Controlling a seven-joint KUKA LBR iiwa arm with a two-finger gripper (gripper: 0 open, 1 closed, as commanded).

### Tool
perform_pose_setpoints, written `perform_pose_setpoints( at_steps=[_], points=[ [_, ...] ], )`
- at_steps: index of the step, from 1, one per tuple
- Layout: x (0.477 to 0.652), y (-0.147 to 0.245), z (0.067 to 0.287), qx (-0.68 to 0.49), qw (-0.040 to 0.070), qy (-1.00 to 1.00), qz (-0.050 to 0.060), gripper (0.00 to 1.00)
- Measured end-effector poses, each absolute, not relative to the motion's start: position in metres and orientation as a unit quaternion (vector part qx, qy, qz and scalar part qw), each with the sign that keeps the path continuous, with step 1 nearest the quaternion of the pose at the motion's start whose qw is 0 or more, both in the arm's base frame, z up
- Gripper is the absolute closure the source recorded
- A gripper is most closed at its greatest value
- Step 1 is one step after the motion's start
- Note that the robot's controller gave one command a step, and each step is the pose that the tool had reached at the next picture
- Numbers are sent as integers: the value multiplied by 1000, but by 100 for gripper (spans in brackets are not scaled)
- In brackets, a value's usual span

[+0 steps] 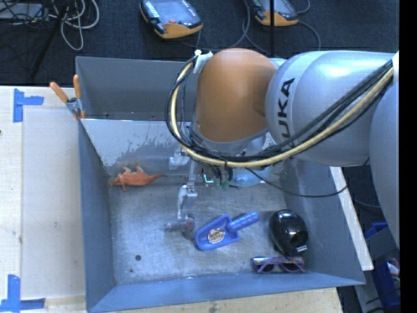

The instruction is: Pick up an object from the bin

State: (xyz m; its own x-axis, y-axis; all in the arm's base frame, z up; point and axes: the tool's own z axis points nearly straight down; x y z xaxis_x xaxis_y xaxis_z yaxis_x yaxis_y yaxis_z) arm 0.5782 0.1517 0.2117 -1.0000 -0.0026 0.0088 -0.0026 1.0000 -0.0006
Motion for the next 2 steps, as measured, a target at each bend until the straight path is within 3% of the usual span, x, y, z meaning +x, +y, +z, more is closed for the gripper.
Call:
perform_pose_setpoints(
  at_steps=[1,2],
  points=[
    [580,151,217,0,1,-1000,0,0],
    [568,132,183,32,-3,-999,-1,0]
  ],
)
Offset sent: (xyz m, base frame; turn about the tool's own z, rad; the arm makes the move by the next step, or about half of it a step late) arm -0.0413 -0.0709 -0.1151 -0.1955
